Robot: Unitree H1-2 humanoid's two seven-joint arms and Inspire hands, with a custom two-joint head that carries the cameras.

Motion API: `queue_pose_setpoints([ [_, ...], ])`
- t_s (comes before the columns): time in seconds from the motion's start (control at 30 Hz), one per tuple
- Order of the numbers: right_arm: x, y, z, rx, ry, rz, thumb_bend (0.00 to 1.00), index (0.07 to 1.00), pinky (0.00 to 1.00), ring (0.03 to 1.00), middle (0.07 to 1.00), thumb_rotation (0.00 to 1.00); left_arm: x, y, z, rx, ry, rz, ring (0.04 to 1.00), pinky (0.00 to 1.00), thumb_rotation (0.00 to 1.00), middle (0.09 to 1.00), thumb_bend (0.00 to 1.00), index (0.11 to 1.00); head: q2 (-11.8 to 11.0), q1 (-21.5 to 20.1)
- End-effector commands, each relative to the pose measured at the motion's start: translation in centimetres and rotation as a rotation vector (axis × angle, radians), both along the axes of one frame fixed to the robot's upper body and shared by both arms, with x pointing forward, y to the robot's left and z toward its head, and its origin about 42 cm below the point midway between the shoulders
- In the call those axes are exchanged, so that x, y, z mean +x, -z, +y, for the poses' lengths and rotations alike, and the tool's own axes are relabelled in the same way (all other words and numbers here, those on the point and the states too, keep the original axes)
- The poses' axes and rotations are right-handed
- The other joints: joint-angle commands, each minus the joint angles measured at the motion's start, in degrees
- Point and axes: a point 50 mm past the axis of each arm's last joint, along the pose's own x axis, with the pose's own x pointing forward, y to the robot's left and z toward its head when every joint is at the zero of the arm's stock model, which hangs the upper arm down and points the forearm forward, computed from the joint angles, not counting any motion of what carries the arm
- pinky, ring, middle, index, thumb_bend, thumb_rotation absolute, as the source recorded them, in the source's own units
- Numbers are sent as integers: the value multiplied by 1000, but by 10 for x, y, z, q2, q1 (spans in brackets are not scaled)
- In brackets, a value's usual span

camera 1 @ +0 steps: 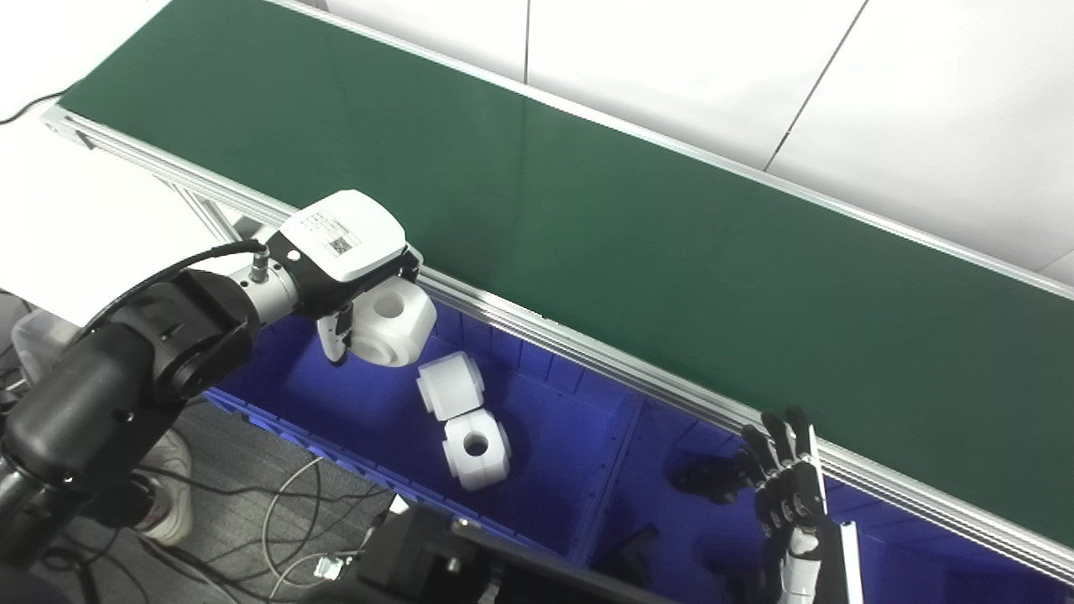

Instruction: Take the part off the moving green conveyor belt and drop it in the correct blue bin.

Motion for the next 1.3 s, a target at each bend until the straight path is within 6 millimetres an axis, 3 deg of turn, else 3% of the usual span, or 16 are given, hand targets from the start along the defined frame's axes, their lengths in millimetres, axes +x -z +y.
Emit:
queue_pose_setpoints([
  [0.0, -1, -9, 0, 14, -4, -23, 819, 994, 875, 912, 946, 959, 2, -10, 5, 22, -12, -22, 344, 256, 0, 446, 496, 529, 1, 1],
  [0.13, -1, -10, -1, 15, -4, -22, 834, 993, 869, 906, 943, 962, 3, -13, 10, 83, -35, 26, 394, 274, 0, 502, 504, 492, 3, 5],
  [0.17, -1, -11, -1, 15, -4, -22, 838, 992, 870, 906, 943, 960, 3, -14, 12, 98, -39, 36, 401, 305, 0, 507, 504, 492, 3, 5],
  [0.2, -1, -11, -1, 15, -4, -20, 836, 994, 871, 906, 943, 961, 4, -14, 13, 114, -42, 51, 494, 401, 0, 502, 516, 493, 3, 5],
  [0.23, -1, -11, -1, 13, -5, -21, 835, 994, 872, 907, 943, 960, 5, -15, 15, 132, -46, 69, 564, 472, 40, 583, 517, 495, 2, 5],
  [0.3, -1, -11, 0, 12, -8, -20, 833, 996, 872, 906, 944, 966, 6, -19, 16, 164, -60, 116, 695, 598, 449, 715, 831, 674, 2, 3],
  [0.33, -1, -11, 0, 12, -8, -18, 835, 996, 873, 907, 947, 965, 6, -22, 16, 173, -65, 138, 758, 642, 618, 779, 931, 749, 2, 3],
  [0.4, -1, -12, 0, 11, -9, -16, 831, 998, 868, 904, 947, 967, 6, -25, 16, 178, -67, 159, 801, 664, 733, 833, 990, 808, 2, 3],
  [0.7, -1, -8, 1, 18, -12, -15, 817, 996, 874, 908, 947, 954, 7, -33, 14, 143, -39, 171, 834, 702, 832, 873, 1000, 863, -4, -3],
  [0.97, -1, -5, 1, 20, -16, -10, 807, 999, 874, 908, 950, 946, 4, -42, 4, 64, -17, 116, 830, 680, 796, 871, 1000, 861, -10, -9],
  [1.17, -2, -3, 4, 12, -13, -6, 819, 994, 863, 900, 946, 947, -12, -67, -23, -341, 83, -24, 779, 615, 803, 852, 1000, 861, -14, -50],
  [1.23, -3, -2, 7, 0, -11, -7, 819, 992, 851, 891, 941, 955, -22, -77, -37, -657, 67, 46, 800, 628, 771, 872, 1000, 875, -13, -71],
  [1.27, -4, -2, 9, -1, -13, -7, 822, 991, 846, 887, 937, 959, -28, -81, -47, -849, 53, 124, 842, 672, 761, 903, 1000, 894, -16, -103],
])
